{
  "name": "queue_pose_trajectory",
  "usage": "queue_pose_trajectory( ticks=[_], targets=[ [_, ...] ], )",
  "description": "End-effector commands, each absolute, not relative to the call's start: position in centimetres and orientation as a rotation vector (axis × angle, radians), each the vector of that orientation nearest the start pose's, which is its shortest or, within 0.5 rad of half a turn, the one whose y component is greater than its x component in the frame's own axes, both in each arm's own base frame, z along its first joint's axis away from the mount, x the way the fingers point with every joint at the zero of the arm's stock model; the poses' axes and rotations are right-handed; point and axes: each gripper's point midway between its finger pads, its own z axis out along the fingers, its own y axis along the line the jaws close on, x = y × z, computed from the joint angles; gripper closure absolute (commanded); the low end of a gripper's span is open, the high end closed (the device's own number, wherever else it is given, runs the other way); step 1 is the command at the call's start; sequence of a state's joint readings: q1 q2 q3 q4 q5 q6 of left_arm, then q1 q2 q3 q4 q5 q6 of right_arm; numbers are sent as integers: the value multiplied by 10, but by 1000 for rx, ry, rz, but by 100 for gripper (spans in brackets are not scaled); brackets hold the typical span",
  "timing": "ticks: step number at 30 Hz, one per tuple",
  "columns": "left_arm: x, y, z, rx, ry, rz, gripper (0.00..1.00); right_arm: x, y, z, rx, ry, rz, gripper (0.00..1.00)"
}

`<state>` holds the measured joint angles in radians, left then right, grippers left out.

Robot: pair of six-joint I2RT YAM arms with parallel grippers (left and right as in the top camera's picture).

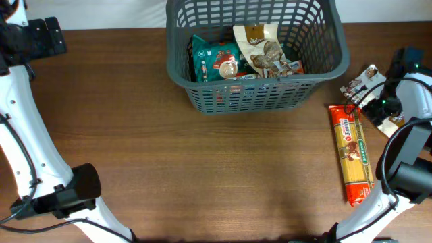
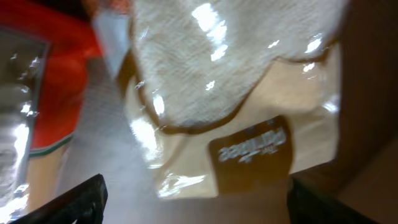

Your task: Pack container

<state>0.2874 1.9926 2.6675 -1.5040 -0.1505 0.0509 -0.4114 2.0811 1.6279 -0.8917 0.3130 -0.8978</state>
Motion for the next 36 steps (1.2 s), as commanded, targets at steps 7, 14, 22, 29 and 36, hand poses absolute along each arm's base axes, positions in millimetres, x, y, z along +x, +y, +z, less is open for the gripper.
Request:
queue_pose_trajectory(
  ticks=[7,14,22,29,36],
  targets=[
    [422,154,371,-378,2394,336,1,396,-224,29,-724,3035,-559,10],
    [422,154,371,-378,2394,336,1,404,-226,28,-711,3003,-569,9],
    [422,154,371,-378,2394,336,1,415,-229,12,-708,2984,-592,9],
    [421,154,371,-378,2394,337,1,413,-228,1,-718,3005,-576,9],
    [422,154,371,-378,2394,336,1,422,-233,4,-697,2968,-610,10]
  ],
)
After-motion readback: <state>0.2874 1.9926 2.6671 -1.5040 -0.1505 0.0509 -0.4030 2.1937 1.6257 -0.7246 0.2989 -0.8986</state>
